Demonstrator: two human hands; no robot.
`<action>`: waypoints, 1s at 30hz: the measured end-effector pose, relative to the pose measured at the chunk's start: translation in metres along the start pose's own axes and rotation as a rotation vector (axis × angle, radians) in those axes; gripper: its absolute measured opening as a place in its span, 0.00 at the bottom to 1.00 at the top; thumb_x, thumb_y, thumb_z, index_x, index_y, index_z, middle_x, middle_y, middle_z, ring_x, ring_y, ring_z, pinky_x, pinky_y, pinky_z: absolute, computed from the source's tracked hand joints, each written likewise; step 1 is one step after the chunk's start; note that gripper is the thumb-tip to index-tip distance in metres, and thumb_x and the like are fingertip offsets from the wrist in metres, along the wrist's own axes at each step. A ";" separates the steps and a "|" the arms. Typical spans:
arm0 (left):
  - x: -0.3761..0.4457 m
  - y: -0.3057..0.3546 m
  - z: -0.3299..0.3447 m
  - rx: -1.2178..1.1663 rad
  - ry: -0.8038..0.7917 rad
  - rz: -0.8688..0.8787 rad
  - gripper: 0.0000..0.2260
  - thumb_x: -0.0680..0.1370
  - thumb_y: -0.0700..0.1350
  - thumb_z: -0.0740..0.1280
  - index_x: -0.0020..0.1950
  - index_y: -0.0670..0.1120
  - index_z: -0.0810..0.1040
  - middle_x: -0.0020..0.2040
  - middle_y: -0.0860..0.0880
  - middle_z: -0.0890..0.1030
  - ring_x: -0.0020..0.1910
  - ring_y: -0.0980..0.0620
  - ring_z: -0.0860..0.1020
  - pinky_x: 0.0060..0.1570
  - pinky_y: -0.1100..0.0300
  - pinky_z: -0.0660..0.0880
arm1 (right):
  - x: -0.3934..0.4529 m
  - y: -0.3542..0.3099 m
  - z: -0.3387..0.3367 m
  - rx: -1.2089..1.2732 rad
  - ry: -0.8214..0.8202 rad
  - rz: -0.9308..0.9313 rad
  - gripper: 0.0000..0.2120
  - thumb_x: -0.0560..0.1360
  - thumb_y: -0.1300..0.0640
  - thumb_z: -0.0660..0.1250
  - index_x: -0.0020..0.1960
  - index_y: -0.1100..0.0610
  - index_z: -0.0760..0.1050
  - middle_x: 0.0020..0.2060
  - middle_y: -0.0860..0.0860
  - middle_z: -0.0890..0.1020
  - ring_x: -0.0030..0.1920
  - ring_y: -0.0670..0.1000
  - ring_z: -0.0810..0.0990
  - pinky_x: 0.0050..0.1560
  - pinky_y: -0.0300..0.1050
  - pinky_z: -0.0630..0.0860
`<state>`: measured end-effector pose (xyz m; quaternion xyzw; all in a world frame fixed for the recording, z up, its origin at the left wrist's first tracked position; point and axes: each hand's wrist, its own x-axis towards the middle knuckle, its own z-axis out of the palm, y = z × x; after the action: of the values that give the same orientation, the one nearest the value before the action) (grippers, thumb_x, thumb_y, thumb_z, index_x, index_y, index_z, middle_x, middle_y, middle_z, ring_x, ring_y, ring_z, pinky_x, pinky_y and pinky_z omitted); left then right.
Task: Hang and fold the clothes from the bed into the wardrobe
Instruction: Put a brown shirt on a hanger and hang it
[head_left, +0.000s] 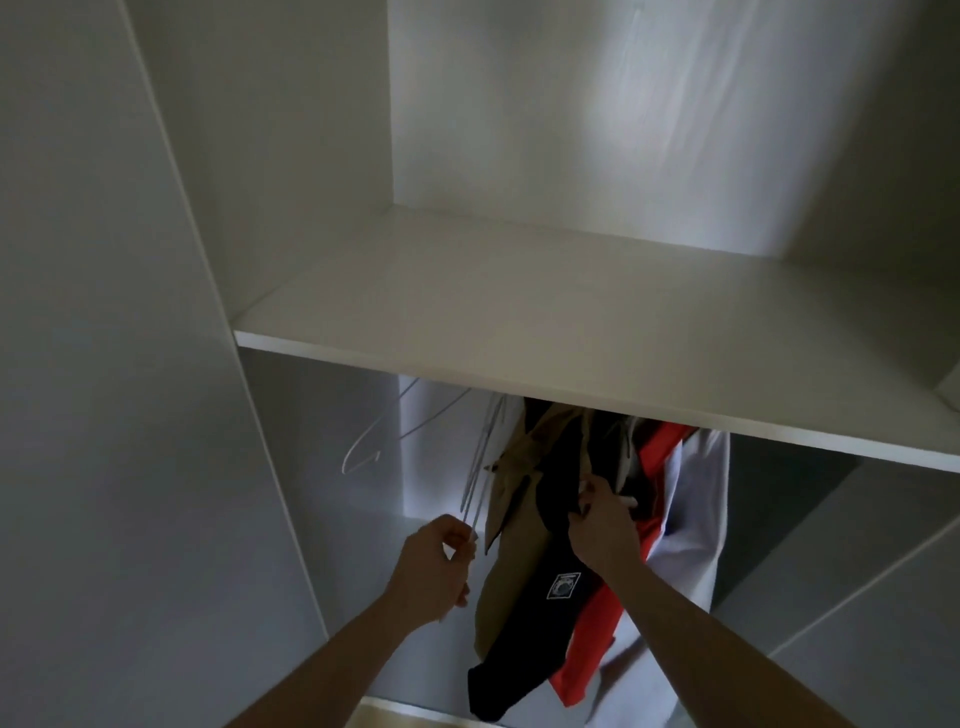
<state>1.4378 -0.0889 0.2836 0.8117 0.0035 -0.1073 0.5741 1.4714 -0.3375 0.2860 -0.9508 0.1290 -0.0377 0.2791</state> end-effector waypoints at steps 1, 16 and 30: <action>-0.015 -0.005 -0.003 0.003 -0.005 -0.009 0.02 0.82 0.43 0.67 0.50 0.48 0.79 0.50 0.49 0.80 0.26 0.51 0.79 0.29 0.55 0.80 | -0.014 0.001 0.004 0.088 0.049 -0.007 0.18 0.78 0.65 0.65 0.68 0.62 0.72 0.52 0.56 0.82 0.48 0.55 0.82 0.52 0.47 0.81; -0.173 -0.032 -0.036 0.104 0.024 -0.021 0.06 0.82 0.42 0.68 0.51 0.52 0.81 0.44 0.54 0.80 0.27 0.47 0.79 0.24 0.54 0.78 | -0.193 -0.015 0.009 0.788 0.028 0.223 0.21 0.77 0.67 0.72 0.67 0.54 0.75 0.61 0.47 0.81 0.57 0.49 0.82 0.50 0.34 0.77; -0.172 -0.048 -0.052 0.194 -0.381 0.046 0.04 0.83 0.46 0.67 0.51 0.55 0.78 0.35 0.55 0.81 0.26 0.56 0.75 0.27 0.62 0.75 | -0.299 -0.028 0.025 0.682 0.154 0.399 0.14 0.79 0.61 0.71 0.61 0.47 0.79 0.58 0.46 0.83 0.50 0.44 0.83 0.44 0.33 0.77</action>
<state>1.2728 -0.0036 0.2859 0.8280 -0.1336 -0.2455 0.4860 1.1928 -0.2220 0.2798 -0.7542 0.3117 -0.0948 0.5701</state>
